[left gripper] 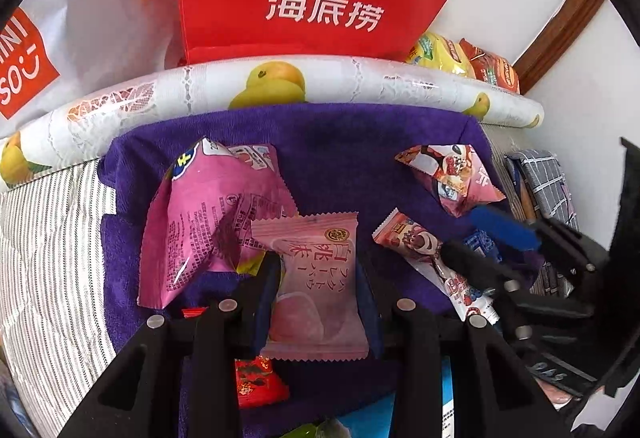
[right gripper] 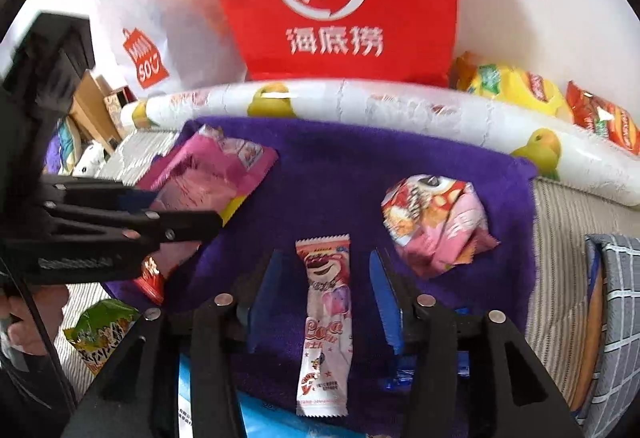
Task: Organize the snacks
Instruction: 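Lower both items onto the purple towel and open both grippers, then move both grippers back toward the remaining snack pile, then grasp the yellow chip bag with the left gripper while the right gripper grasps the pink strawberry bag, then lift and carry both bags over the purple towel with both grippers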
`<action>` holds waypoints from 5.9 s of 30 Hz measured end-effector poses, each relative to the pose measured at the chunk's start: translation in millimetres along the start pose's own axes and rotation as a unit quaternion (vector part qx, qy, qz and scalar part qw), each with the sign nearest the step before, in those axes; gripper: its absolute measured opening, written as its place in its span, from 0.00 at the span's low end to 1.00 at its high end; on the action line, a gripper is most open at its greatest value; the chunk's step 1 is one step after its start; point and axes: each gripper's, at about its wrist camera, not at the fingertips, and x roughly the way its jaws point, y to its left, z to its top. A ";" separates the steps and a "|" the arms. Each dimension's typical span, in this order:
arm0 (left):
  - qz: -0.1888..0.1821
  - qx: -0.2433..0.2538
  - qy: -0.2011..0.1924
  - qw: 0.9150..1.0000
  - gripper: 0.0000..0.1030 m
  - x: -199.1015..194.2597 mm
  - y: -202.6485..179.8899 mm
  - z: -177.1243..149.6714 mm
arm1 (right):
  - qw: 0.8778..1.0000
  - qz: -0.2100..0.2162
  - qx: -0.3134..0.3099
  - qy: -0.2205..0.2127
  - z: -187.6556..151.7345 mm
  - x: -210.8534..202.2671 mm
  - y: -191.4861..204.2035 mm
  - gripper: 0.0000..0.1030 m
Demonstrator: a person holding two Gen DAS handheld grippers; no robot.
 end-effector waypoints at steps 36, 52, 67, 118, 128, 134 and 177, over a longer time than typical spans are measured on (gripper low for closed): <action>-0.012 0.002 -0.002 1.000 0.49 -25.8 -2.8 -1.5 | 0.997 -0.044 0.049 -0.037 -7.8 -43.0 -5.3 0.56; -0.019 0.025 -0.076 0.997 0.55 -112.4 -29.3 -48.9 | 0.994 -0.048 0.092 -0.024 -98.5 -127.8 26.7 0.59; 0.000 -0.024 -0.079 0.997 0.56 -145.4 16.8 -140.2 | 0.991 0.005 0.116 0.070 -211.0 -97.8 91.1 0.62; 0.050 -0.031 -0.053 0.997 0.57 -46.4 25.3 -180.2 | 0.992 -0.084 0.092 -0.006 -230.7 -102.6 67.6 0.50; 0.043 -0.036 -0.049 0.997 0.48 -50.7 24.7 -184.7 | 0.992 -0.090 0.086 -0.009 -233.8 -103.5 62.4 0.50; 0.031 -0.035 -0.054 0.997 0.48 -66.7 21.2 -203.5 | 0.991 -0.100 0.090 -0.014 -237.8 -112.6 56.7 0.50; -0.039 0.024 -0.129 0.991 0.48 -159.0 -67.5 -157.4 | 0.989 -0.088 0.041 -0.113 -116.4 -197.3 50.7 0.50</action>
